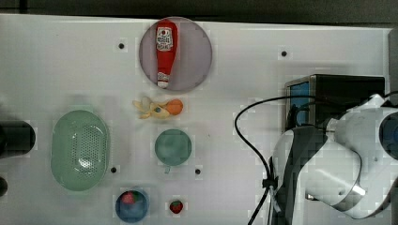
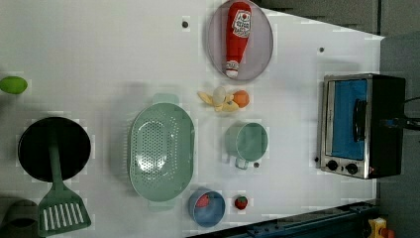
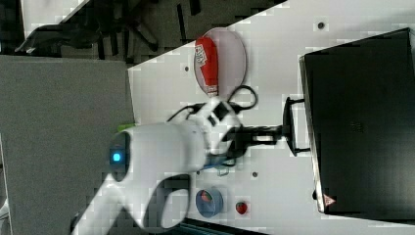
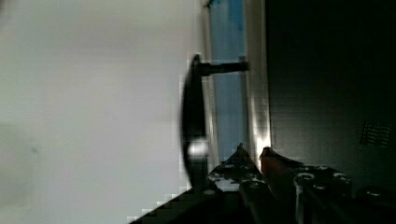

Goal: Flap open oven.

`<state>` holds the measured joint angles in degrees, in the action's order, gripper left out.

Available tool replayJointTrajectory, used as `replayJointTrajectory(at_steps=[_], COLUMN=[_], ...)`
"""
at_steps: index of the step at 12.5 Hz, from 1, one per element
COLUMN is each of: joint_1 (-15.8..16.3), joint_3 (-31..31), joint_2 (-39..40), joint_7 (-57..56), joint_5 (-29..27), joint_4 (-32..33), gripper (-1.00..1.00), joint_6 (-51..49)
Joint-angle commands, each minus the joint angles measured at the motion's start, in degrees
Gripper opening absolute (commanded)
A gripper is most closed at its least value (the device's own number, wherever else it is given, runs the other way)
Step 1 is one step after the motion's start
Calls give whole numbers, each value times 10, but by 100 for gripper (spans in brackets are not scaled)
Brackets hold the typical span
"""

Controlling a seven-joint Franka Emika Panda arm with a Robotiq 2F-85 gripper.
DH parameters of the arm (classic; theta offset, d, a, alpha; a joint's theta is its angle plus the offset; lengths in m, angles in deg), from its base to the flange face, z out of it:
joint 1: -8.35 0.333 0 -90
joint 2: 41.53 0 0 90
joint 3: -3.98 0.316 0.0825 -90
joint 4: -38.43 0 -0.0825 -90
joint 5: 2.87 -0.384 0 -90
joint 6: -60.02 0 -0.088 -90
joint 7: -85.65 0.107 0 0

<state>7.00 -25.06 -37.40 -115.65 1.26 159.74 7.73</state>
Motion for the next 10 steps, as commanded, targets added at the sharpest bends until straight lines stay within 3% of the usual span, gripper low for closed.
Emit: replayJointTrajectory(at_steps=[1, 6, 10], joint_1=[3, 3, 22], joint_3=[7, 9, 20], joint_2=[11, 47, 63], joint_7=[-32, -31, -11], joint_5=[-3, -3, 26], joint_4=[36, 75, 76], gripper=[-65, -65, -65], joint_6=[56, 146, 152])
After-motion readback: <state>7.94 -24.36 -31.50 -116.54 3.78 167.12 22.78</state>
